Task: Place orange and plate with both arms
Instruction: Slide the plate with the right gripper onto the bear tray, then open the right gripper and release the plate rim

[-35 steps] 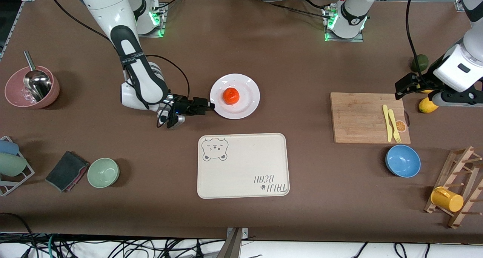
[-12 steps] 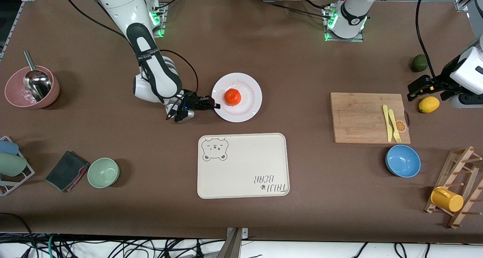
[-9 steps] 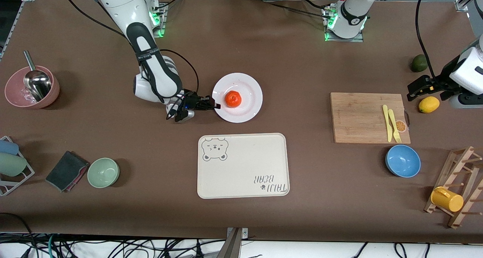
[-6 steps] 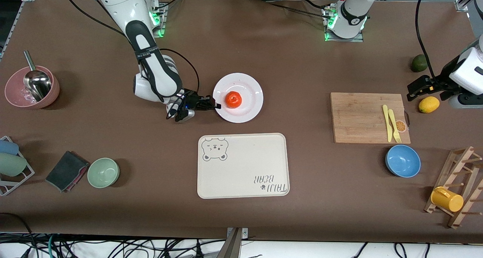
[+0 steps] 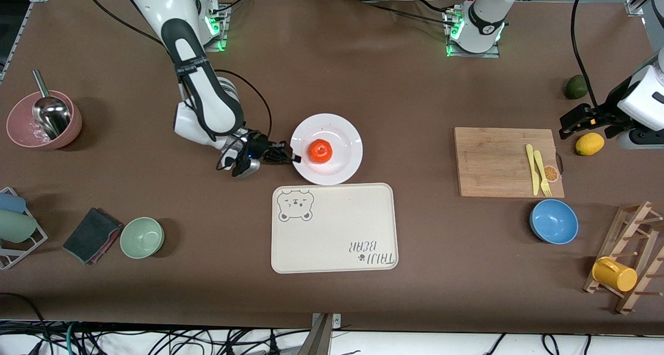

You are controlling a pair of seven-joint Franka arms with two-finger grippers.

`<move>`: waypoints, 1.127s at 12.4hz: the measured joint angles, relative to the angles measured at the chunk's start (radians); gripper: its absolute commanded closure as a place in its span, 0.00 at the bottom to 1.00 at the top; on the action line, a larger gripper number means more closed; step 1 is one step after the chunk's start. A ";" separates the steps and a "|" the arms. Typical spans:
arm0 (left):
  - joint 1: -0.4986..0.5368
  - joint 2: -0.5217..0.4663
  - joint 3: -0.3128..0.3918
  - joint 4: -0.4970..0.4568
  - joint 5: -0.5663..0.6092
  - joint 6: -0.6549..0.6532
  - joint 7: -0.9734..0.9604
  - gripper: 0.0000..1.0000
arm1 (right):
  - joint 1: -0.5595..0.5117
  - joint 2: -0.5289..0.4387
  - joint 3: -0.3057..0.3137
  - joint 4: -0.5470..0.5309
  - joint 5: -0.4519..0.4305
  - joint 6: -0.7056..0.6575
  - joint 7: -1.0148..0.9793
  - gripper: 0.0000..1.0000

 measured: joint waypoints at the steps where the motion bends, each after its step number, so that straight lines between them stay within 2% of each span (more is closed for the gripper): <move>1: 0.000 0.000 0.000 0.000 0.000 0.000 0.000 0.00 | -0.001 -0.010 -0.012 0.040 -0.026 0.000 0.058 1.00; 3: 0.000 0.000 0.000 0.000 -0.001 0.000 0.000 0.00 | -0.014 -0.008 -0.024 0.155 -0.090 0.000 0.180 1.00; 5: 0.000 0.000 0.000 0.000 -0.003 0.000 0.000 0.00 | -0.049 0.048 -0.026 0.277 -0.135 -0.002 0.252 1.00; 10: 0.000 0.003 -0.002 -0.001 -0.011 0.000 0.000 0.00 | -0.106 0.326 -0.025 0.568 -0.136 -0.025 0.255 1.00; 14: 0.000 0.003 -0.005 -0.002 -0.011 0.000 -0.001 0.00 | -0.094 0.389 -0.021 0.618 -0.136 -0.024 0.255 1.00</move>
